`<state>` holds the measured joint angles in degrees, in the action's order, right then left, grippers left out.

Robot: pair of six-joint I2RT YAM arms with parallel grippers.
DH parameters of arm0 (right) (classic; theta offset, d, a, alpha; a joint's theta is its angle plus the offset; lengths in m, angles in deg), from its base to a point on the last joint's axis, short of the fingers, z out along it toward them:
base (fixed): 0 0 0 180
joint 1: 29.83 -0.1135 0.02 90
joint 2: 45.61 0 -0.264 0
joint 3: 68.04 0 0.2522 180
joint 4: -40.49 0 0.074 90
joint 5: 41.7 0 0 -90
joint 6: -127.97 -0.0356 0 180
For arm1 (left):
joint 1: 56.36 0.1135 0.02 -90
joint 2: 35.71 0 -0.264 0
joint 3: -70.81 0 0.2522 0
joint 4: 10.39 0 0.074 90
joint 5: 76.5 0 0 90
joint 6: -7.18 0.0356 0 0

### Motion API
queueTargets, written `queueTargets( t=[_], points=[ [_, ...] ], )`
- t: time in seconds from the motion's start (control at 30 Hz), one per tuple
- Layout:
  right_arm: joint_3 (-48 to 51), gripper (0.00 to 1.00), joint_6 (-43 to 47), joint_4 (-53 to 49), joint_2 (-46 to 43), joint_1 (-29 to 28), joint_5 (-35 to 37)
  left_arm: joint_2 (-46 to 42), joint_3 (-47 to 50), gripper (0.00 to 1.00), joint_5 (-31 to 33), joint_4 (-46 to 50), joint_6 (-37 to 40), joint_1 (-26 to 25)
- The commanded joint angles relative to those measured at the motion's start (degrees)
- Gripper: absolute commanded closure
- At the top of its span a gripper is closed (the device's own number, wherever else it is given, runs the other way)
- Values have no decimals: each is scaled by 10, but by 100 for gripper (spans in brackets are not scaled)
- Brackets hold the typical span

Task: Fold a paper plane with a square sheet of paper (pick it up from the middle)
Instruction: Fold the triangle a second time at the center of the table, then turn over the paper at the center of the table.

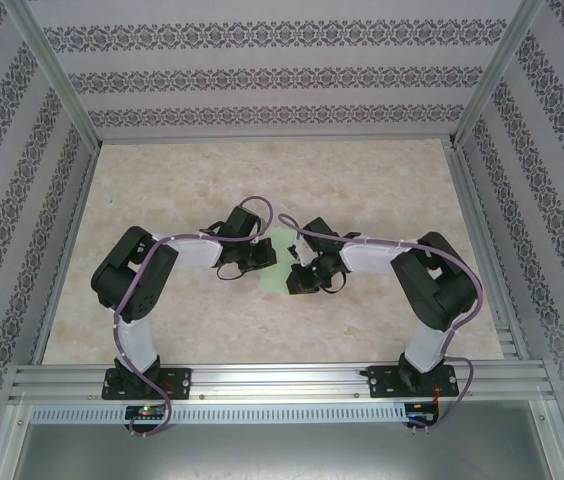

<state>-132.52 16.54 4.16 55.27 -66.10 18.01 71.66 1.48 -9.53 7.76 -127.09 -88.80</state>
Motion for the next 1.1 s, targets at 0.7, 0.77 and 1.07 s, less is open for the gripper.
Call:
queueTargets(
  t=[0.7, 0.77, 1.07],
  points=[
    [-70, 60, -75, 66, -14, 94, 46, -86, 24, 57, 58, -14, -92, -7],
    [-86, 60, -71, 61, 11, 94, 32, -90, 39, 55, 59, -22, -108, -8],
    [-103, 61, -47, 58, 61, 92, -19, -91, 60, 51, 34, -35, -126, -16]
  ],
)
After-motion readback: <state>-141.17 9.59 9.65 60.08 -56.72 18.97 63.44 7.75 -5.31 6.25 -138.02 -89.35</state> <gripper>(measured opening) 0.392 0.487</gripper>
